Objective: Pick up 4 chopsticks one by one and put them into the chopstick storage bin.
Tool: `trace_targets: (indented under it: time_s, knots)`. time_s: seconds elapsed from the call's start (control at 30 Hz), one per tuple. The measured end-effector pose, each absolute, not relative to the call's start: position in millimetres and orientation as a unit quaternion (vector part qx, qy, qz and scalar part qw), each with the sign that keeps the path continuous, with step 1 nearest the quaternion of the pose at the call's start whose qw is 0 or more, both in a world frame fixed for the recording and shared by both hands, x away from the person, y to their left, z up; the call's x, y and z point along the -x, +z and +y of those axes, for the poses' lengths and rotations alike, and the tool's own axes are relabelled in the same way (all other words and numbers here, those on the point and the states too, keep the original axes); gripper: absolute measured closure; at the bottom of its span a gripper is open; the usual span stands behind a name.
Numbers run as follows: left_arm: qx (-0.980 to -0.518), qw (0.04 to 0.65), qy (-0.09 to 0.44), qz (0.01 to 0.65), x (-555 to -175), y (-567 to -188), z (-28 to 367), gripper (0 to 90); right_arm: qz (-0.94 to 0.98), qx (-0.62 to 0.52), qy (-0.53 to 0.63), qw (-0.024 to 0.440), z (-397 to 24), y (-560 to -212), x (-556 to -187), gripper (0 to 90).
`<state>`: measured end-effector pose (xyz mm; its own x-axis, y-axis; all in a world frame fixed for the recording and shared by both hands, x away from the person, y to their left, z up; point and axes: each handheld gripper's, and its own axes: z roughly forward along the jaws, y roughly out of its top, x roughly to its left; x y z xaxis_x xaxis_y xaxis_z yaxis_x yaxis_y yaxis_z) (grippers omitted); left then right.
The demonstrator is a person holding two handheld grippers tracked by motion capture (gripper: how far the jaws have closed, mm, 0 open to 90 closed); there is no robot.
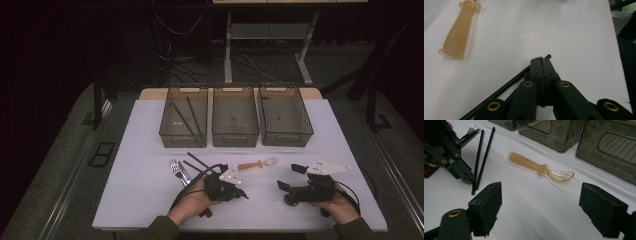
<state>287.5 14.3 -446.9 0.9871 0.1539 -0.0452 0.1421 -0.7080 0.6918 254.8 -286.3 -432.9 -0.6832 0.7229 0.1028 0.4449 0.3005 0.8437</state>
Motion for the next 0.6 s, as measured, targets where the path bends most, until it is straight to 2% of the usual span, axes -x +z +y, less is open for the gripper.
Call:
trace_targets:
  time_s: [0.6]
  knots:
    - [-0.926, 0.366, 0.026, 0.085, -310.3, -446.2, 1.9, 89.2, 0.793, -0.368, 0.463, 0.15, -287.0, -432.7, -254.9, 18.7]
